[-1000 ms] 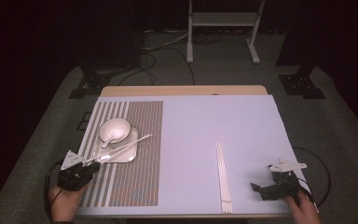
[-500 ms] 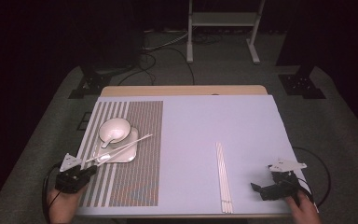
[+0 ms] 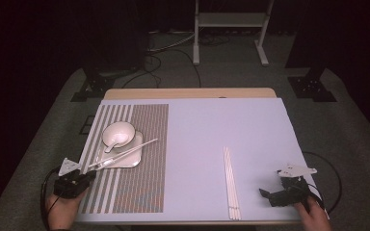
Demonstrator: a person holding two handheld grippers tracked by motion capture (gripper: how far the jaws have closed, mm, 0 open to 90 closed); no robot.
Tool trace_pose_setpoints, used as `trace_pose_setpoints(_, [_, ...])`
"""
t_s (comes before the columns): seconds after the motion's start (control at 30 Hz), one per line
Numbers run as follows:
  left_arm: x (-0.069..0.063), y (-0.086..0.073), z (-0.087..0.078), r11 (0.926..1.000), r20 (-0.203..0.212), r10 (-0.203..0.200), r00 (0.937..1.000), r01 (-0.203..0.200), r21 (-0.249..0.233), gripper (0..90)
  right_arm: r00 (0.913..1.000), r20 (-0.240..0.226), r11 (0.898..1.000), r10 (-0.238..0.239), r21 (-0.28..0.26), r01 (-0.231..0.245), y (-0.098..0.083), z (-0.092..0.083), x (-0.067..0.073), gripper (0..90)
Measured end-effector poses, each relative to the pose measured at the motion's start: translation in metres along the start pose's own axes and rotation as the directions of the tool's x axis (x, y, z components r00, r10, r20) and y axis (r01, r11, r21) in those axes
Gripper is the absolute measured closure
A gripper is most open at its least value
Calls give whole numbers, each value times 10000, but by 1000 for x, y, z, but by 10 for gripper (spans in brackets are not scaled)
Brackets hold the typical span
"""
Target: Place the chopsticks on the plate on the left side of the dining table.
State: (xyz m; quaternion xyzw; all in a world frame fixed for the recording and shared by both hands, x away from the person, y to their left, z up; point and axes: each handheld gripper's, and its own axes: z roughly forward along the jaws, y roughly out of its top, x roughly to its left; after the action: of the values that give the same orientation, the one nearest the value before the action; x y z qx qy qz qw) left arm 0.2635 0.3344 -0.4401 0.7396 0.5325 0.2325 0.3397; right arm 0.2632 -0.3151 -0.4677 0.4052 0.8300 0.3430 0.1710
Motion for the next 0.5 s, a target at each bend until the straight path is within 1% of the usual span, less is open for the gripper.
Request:
trace_pose_setpoints(0.37, [7, 0, 1, 9999, -157, -121, 9998, 121, -11, 899, 10000, 0, 10000, 0, 1, 0, 0, 0, 0, 0])
trace_pose_setpoints(0.5, [8, 0, 1, 9999, -157, -160, 9997, 159, -26, 899, 10000, 2, 10000, -2, -1, 2, 0, 0, 0, 0])
